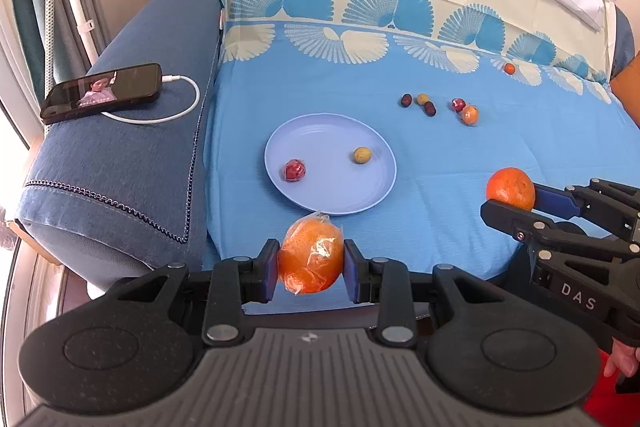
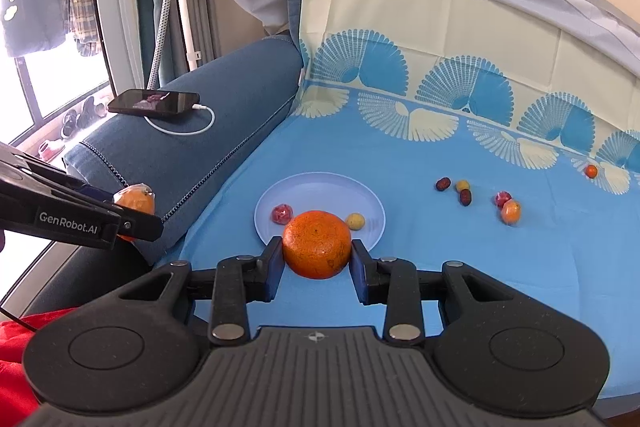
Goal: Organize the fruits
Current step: 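Carry both oranges over the plate with the left and right tools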
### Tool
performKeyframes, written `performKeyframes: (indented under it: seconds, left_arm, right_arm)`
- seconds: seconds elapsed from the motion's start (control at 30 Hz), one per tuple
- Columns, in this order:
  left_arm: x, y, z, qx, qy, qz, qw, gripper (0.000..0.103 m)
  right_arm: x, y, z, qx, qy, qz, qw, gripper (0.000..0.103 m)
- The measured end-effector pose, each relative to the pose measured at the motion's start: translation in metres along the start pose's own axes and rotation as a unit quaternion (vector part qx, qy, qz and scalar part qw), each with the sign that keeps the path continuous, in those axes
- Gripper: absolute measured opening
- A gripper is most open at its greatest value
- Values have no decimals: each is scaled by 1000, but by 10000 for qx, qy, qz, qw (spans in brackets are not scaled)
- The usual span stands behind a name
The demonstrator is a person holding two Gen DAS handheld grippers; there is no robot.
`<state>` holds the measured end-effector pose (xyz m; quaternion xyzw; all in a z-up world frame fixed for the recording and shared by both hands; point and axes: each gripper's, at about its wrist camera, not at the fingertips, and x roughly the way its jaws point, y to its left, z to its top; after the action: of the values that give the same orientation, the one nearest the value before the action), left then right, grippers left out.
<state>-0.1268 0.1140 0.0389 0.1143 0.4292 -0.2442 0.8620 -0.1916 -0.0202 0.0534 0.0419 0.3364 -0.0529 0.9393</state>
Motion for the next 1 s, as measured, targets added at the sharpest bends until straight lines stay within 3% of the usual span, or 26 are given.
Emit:
performKeyframes:
  seconds: [0.47,1.0]
  left_arm:
    - [26,11,33,-205,-62,233,9995,36]
    - [128,8,83,-163,505,254,9983,36]
  right_arm:
    - [34,-12,6,189,214,-134,9995,37]
    - [131,-25,19,265,783,44,9966,37]
